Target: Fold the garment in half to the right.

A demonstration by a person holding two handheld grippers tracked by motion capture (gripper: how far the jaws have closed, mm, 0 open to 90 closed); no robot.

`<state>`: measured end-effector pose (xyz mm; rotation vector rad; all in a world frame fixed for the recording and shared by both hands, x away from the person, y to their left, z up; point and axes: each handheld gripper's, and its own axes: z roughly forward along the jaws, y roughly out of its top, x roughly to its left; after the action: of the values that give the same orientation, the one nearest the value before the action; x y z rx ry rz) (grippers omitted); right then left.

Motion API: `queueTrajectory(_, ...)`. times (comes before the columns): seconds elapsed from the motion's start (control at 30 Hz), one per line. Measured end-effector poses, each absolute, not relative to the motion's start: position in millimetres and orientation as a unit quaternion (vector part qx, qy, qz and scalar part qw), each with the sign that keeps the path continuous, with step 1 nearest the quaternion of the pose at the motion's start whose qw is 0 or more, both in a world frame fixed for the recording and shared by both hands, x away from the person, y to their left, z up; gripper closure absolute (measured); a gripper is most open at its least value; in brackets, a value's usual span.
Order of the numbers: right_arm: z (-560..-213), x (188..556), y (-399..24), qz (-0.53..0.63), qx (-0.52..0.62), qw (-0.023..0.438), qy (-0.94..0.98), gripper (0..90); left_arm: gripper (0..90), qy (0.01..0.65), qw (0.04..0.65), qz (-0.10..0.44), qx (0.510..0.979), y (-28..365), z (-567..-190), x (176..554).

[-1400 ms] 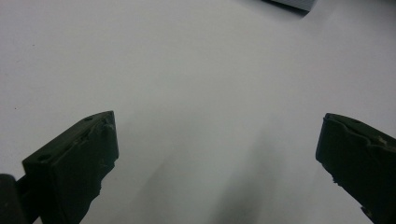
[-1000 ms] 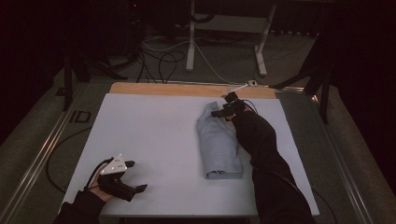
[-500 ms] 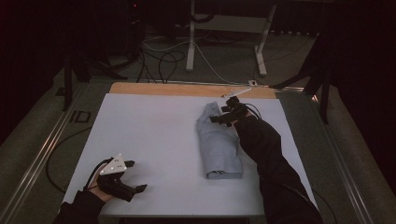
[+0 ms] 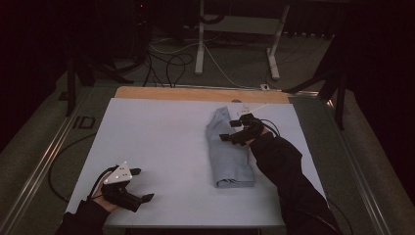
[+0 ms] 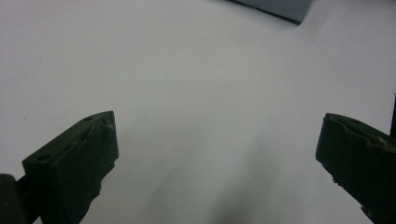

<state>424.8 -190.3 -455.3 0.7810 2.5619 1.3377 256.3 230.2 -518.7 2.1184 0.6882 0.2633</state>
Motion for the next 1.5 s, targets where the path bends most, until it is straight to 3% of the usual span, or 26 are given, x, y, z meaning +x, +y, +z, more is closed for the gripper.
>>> queueTrajectory(0.1,-449.6,415.8,-189.3,0.458,0.251,0.070,0.850,16.5,0.5,0.275,0.434,0.105,0.851,229.8,-519.2,256.3)
queueTrajectory(0.23,-445.2,404.4,-186.6,0.456,0.227,0.076,0.857,26.2,0.6,0.275,0.435,0.105,0.851,230.0,-519.2,256.4)
queueTrajectory(0.47,-438.7,373.8,-178.9,0.467,0.177,0.090,0.862,55.2,0.5,0.274,0.434,0.106,0.852,230.2,-519.4,256.1)
queueTrajectory(0.77,-455.1,358.5,-176.4,0.440,0.140,0.076,0.884,75.7,0.5,0.272,0.433,0.105,0.853,229.9,-519.5,256.1)
queueTrajectory(0.83,-463.3,355.5,-177.9,0.424,0.130,0.067,0.894,89.7,0.5,0.271,0.433,0.105,0.853,229.4,-519.7,255.7)
queueTrajectory(1.5,-518.7,348.3,-185.7,0.359,0.119,0.021,0.925,90.0,0.5,0.271,0.432,0.104,0.854,228.2,-520.1,255.3)
